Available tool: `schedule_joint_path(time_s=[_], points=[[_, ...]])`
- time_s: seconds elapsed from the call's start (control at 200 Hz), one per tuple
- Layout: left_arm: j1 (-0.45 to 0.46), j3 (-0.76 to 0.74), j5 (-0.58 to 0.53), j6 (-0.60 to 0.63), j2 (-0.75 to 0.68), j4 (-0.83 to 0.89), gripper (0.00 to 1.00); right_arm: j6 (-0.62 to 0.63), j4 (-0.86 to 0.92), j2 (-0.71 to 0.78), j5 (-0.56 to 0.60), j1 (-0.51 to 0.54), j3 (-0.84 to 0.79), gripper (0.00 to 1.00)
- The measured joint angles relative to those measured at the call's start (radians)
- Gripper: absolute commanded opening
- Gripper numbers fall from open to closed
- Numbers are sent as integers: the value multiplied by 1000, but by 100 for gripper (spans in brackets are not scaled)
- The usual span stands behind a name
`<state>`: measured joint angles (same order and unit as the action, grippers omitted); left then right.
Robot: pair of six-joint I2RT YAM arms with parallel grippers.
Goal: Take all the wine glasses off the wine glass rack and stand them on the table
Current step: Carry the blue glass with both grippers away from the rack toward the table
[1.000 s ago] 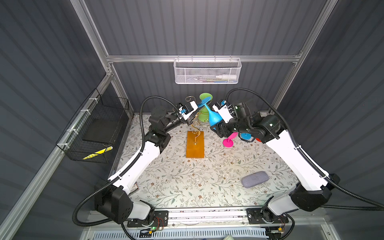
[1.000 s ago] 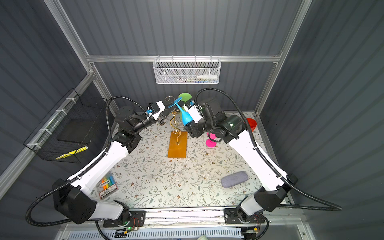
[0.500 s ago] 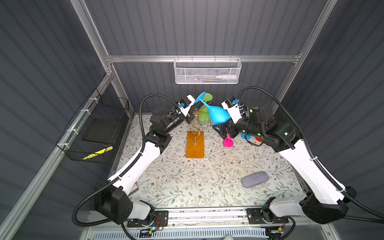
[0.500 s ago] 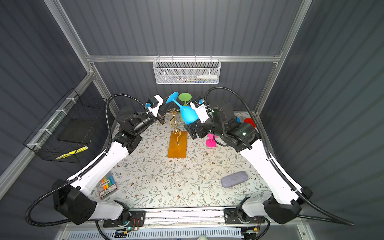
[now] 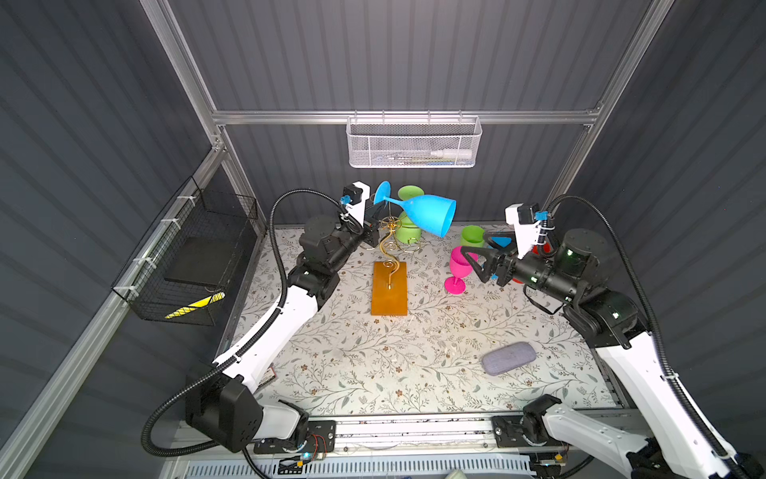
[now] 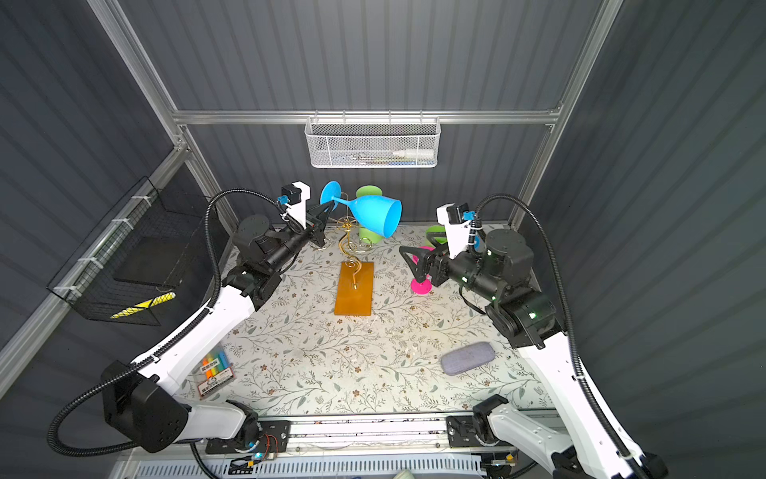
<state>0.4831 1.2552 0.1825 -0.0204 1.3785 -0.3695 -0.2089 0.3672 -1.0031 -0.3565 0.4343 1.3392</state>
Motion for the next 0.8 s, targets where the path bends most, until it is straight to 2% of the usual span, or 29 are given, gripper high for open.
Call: schedule_joint_path(time_s=[0.275,0.555,0.72,0.8], points=[[0,0,21,-34,0,0,0,-57,-60,-110,23,-21,23,71],[0,0,81,-51,0,-1,0,-90,-122,-207,19,-68,73,68],[0,0,106,-70,0,-7,0,-104,-151,-244,-4,-69,97,52],[-2,0,114,-79,3,-13,0,-110,-171,-260,-23,-68,106,40]])
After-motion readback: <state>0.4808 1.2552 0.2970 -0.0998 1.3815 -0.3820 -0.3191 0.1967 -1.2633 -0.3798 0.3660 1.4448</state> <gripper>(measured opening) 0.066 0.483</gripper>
